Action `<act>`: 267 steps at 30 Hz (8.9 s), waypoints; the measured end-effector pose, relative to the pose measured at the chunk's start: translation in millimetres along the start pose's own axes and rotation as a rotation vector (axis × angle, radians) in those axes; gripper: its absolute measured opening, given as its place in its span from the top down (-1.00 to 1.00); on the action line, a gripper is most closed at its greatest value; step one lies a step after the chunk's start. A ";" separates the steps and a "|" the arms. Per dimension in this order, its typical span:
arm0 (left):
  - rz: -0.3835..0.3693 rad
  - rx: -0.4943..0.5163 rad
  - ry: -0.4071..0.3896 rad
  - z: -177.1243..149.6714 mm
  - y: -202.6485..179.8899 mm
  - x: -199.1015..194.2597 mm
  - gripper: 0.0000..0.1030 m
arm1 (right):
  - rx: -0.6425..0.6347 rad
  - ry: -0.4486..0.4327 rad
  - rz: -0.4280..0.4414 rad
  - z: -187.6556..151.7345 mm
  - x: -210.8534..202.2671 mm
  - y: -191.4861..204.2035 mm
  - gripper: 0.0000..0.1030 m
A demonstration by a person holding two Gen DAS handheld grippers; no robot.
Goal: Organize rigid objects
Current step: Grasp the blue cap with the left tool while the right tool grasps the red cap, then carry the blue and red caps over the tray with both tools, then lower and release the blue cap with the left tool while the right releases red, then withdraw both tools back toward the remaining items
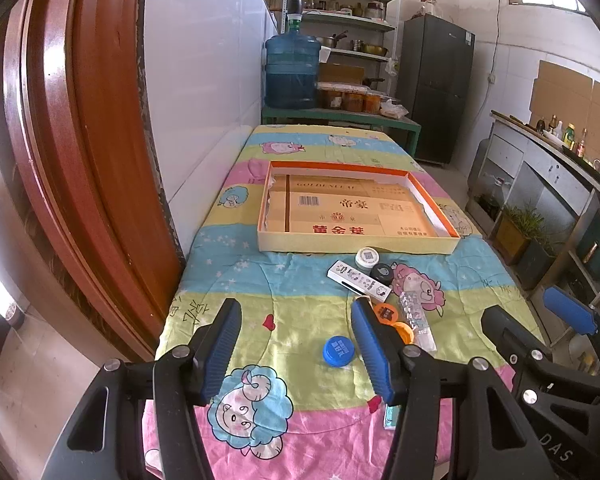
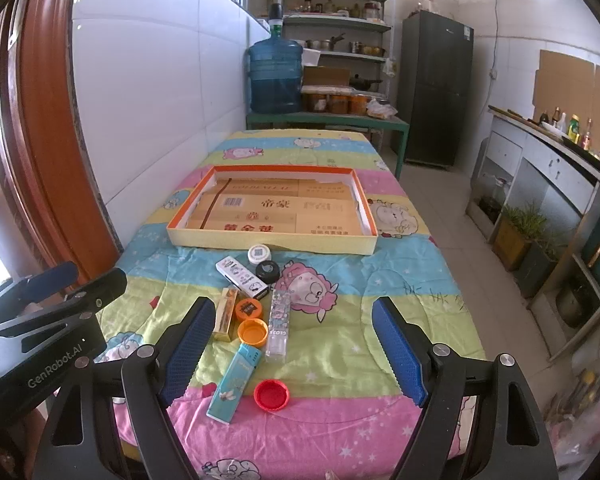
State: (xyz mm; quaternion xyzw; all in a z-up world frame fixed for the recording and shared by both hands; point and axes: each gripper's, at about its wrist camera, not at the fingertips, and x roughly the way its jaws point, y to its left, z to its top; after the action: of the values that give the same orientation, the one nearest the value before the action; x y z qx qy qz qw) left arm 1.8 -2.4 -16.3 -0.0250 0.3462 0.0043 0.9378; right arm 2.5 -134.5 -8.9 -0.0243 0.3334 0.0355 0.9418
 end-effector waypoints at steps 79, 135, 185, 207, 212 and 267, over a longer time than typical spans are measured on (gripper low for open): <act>-0.227 0.040 0.130 -37.9 -0.4 90.4 0.43 | -0.004 0.165 0.190 -69.4 64.8 -11.7 0.80; -0.151 0.011 0.126 153.7 1.6 219.6 0.43 | 0.015 0.074 0.375 136.2 224.5 -46.0 0.80; -0.102 0.117 0.152 112.1 -1.1 260.3 -0.13 | 0.097 0.208 0.405 119.7 294.8 -50.2 0.54; -0.099 0.070 0.027 95.0 -1.1 164.2 -0.24 | 0.144 0.063 0.274 103.5 194.0 -48.5 -0.03; -0.085 0.038 -0.013 87.0 2.5 135.0 -0.24 | 0.118 0.035 0.229 94.2 162.0 -41.2 -0.03; -0.020 -0.023 -0.042 6.4 29.4 41.0 -0.22 | 0.071 0.037 0.193 -3.1 41.0 12.4 -0.03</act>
State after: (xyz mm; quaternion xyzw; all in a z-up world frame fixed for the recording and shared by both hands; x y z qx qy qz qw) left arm 36.4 26.9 -39.3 -0.0389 0.3262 -0.0005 0.9445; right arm 31.3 -120.3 -37.4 0.0406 0.3525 0.1136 0.9280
